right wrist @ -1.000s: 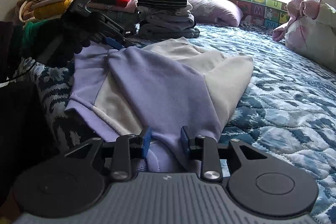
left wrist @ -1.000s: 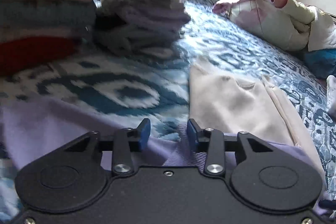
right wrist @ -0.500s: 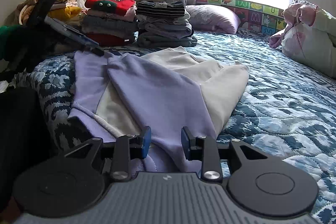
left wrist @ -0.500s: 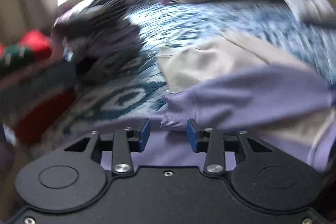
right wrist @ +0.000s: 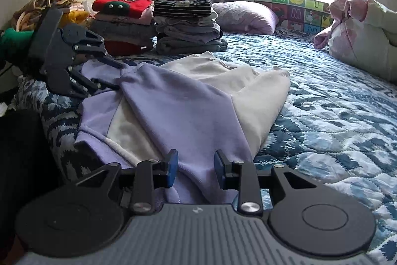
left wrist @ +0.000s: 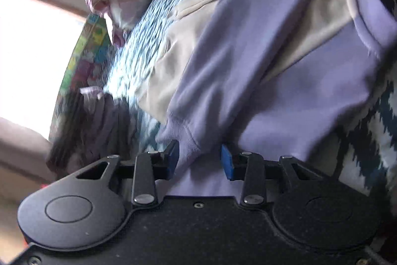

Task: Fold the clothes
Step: 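Grasp the other lavender sleeve with the left tool and lift it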

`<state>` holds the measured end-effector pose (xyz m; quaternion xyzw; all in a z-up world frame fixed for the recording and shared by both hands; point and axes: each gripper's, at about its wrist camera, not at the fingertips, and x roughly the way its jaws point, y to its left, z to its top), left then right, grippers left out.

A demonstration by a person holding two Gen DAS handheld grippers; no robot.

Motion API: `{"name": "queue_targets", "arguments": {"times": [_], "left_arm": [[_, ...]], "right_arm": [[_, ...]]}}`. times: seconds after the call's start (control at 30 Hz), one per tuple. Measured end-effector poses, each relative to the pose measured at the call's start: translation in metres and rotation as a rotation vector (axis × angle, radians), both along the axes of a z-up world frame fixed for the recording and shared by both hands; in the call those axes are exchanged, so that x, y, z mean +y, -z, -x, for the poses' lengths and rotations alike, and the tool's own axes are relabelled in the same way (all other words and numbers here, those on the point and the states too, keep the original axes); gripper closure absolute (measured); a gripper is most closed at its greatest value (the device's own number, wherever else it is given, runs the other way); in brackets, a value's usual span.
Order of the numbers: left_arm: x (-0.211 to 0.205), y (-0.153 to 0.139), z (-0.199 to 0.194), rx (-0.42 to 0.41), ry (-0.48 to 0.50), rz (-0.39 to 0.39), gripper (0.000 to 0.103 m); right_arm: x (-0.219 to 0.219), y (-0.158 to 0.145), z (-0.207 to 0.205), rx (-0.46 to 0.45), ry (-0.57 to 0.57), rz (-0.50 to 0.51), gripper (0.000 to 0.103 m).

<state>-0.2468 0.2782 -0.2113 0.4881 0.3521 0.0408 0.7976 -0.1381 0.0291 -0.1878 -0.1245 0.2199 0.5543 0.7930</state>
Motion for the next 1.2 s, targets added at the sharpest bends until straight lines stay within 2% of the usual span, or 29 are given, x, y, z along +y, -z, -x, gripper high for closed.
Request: {"name": "queue_targets", "arguments": {"times": [0.1, 0.2, 0.4, 0.63, 0.73, 0.97, 1.2], "left_arm": [[0.001, 0.004, -0.001, -0.008, 0.023, -0.053, 0.069], [0.001, 0.004, -0.002, -0.012, 0.05, -0.109, 0.087], [-0.01, -0.023, -0.004, -0.02, 0.112, -0.152, 0.091], [-0.021, -0.068, -0.034, -0.072, 0.095, -0.071, 0.094], [-0.026, -0.08, -0.053, -0.095, 0.085, -0.059, 0.094], [-0.04, -0.093, -0.104, -0.125, 0.095, -0.03, 0.094], [-0.051, -0.097, -0.15, -0.147, 0.095, -0.006, 0.094]], "right_arm": [[-0.001, -0.001, -0.004, 0.029, 0.007, -0.017, 0.07], [-0.002, -0.001, -0.007, 0.053, 0.01, -0.032, 0.07], [-0.002, -0.001, -0.008, 0.059, 0.009, -0.042, 0.07], [-0.008, -0.005, -0.012, 0.074, 0.021, -0.073, 0.069], [-0.011, -0.007, -0.013, 0.082, 0.017, -0.091, 0.067], [-0.017, -0.01, -0.01, 0.068, 0.001, -0.104, 0.054], [-0.019, -0.007, -0.01, 0.049, -0.002, -0.086, 0.054]]}}
